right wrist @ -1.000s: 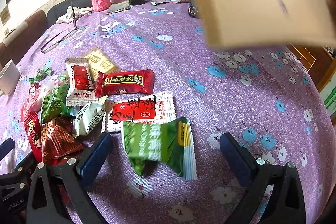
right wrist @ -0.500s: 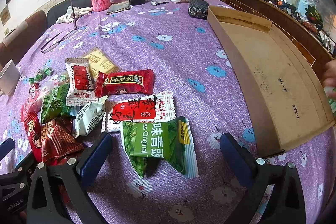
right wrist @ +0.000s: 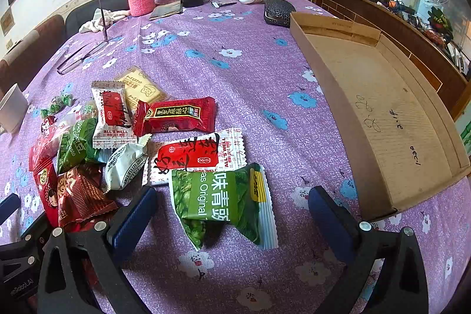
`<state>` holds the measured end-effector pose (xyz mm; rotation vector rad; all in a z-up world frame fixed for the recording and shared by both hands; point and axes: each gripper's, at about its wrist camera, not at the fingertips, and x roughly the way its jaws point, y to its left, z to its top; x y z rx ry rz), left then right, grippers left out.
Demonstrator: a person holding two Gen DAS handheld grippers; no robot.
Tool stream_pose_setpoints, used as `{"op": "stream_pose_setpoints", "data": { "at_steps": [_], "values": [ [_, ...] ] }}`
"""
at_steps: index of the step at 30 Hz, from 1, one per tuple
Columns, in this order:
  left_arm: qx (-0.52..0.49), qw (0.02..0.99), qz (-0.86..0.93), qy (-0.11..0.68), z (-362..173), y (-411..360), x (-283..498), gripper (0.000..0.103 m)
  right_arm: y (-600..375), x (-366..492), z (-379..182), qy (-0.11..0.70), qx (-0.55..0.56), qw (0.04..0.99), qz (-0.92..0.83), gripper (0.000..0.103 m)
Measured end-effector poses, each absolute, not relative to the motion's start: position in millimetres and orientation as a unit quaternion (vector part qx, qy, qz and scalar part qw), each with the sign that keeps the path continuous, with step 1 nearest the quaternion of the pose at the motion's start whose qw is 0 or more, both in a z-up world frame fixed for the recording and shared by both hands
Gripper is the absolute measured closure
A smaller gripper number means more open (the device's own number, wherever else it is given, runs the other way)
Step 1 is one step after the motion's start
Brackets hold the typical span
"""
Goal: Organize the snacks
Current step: 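Tip the cardboard tray to spill the snacks onto the tablecloth, then move both grippers toward the spilled snack pile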
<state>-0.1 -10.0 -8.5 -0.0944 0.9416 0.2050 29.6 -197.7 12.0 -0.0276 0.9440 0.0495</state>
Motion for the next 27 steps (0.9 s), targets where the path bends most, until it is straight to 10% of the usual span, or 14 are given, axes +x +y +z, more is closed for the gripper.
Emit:
{"op": "stream_pose_setpoints", "data": {
  "at_steps": [27],
  "values": [
    [-0.043, 0.883, 0.089, 0.459, -6.8, -9.1, -2.4, 0.000, -206.9, -47.8, 38.1, 0.438, -0.062, 0.869, 0.221, 0.003]
  ]
}}
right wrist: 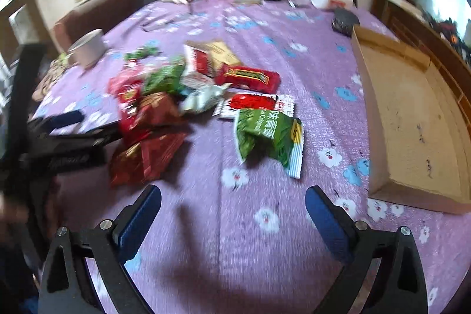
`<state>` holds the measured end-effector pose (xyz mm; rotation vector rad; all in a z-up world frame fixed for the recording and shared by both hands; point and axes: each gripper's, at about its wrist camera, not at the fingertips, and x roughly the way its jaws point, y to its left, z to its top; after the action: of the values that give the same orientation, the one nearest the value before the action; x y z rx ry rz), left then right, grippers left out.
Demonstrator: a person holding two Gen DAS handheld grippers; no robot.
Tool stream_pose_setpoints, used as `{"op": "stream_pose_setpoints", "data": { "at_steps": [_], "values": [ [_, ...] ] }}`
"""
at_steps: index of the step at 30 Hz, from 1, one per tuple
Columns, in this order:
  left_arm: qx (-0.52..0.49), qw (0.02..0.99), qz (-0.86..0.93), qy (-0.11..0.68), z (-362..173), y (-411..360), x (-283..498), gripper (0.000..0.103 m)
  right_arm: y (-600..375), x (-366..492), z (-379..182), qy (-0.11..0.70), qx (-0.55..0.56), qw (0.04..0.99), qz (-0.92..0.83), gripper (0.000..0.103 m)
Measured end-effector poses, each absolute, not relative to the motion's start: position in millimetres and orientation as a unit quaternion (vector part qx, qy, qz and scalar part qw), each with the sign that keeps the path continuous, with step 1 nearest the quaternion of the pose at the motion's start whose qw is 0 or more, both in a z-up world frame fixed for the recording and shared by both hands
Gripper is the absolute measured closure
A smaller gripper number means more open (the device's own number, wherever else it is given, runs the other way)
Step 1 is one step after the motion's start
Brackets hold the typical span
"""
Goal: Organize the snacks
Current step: 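Move both grippers toward the spilled snack pile, then grasp the red candy packet with the left gripper while the right grasps a red-brown wrapped candy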
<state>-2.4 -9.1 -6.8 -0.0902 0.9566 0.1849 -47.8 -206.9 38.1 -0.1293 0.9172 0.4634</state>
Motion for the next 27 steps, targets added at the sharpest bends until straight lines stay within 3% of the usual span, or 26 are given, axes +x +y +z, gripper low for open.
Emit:
{"op": "stream_pose_setpoints", "data": {
  "at_steps": [3, 4, 6, 9, 12, 18, 23, 27],
  "values": [
    [-0.082, 0.886, 0.073, 0.450, 0.0, -0.1, -11.8, 0.002, -215.7, -62.1, 46.5, 0.428, -0.063, 0.867, 0.248, 0.015],
    [-0.096, 0.889, 0.064, 0.444, 4.9, 3.0, -16.6, 0.005, -217.1, -58.7, 47.3, 0.430, -0.067, 0.865, 0.248, 0.023],
    [-0.093, 0.891, 0.058, 0.441, 12.2, 1.6, -22.6, 0.019, -223.7, -59.3, 47.9, 0.436, -0.056, 0.862, 0.253, 0.031],
    [-0.096, 0.894, 0.028, 0.436, 22.8, -6.1, -28.3, 0.032, -234.5, -58.7, 48.9, 0.436, -0.036, 0.862, 0.255, 0.042],
    [-0.112, 0.891, 0.006, 0.441, 27.6, -13.4, -22.9, 0.049, -244.2, -55.2, 49.7, 0.439, -0.003, 0.860, 0.261, 0.044],
    [-0.172, 0.862, -0.014, 0.476, 14.7, -16.4, 6.1, 0.049, -255.6, -58.9, 51.7, 0.430, 0.018, 0.866, 0.256, 0.044],
    [-0.127, 0.871, 0.003, 0.475, 6.3, -34.7, 24.3, 0.050, -262.8, -56.9, 52.4, 0.430, 0.032, 0.864, 0.260, 0.044],
    [-0.121, 0.880, 0.002, 0.460, 4.2, -30.8, 22.5, 0.084, -260.4, -54.8, 51.5, 0.436, 0.033, 0.858, 0.270, 0.044]
  ]
}}
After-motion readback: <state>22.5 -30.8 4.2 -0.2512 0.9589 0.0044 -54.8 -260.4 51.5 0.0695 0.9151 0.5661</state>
